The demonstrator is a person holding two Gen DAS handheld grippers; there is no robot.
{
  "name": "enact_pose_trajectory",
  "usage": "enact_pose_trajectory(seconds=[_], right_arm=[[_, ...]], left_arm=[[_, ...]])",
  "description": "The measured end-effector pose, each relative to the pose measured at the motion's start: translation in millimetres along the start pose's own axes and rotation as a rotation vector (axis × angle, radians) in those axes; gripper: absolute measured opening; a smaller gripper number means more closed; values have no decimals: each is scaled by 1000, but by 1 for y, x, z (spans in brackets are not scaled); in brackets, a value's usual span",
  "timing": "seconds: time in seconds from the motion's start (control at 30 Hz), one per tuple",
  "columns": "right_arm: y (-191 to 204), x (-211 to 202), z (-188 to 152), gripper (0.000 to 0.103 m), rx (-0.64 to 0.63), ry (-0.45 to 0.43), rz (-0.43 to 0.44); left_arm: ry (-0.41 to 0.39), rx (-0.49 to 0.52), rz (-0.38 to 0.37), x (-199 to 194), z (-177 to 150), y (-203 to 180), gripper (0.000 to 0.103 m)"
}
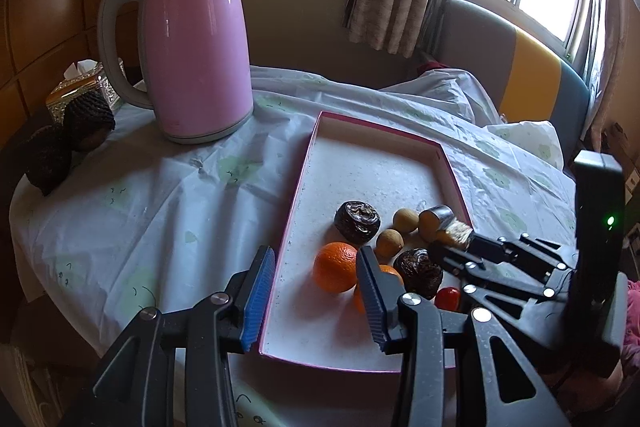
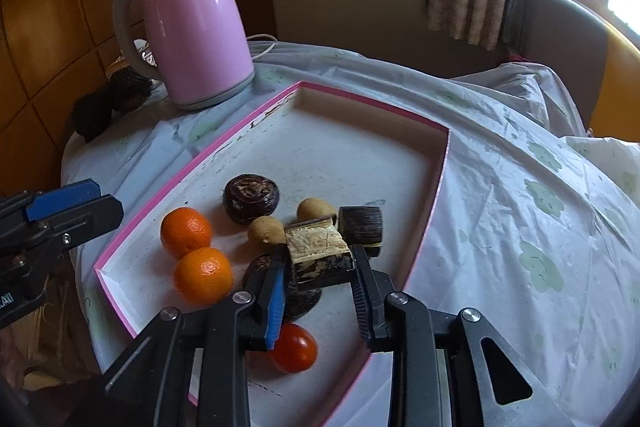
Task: Organize fruits
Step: 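Carry the log piece into the tray with the right gripper and release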
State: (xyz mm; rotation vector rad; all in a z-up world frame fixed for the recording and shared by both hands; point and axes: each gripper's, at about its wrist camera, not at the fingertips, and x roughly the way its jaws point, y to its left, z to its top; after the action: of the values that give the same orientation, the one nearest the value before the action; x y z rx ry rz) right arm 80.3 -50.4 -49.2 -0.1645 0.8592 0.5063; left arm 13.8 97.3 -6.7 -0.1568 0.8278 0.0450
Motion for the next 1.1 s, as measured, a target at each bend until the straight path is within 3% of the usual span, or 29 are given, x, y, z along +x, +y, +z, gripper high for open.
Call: enact_pose_trajectory(seconds=[0.1,0.23,0.63,0.73,1.1], right_arm=[[2,1,-2,32,6,7,1],[-1,-4,-3,53,32,-10,1],[-2,-34,-7,64,111,-94,-27],[-1,-40,-8,67,115,-113,-45],[6,-51,-15,71,116,-143,-76]], left_arm=[[-2,-3,3,-1,-1,1,43],[-6,-6,4,-3,-1,1,43],[-44,7,15,-15,0,-3,44],[-51,8,15,-18,0,-4,49],[-80,29,34,-26,-1,-8,52]])
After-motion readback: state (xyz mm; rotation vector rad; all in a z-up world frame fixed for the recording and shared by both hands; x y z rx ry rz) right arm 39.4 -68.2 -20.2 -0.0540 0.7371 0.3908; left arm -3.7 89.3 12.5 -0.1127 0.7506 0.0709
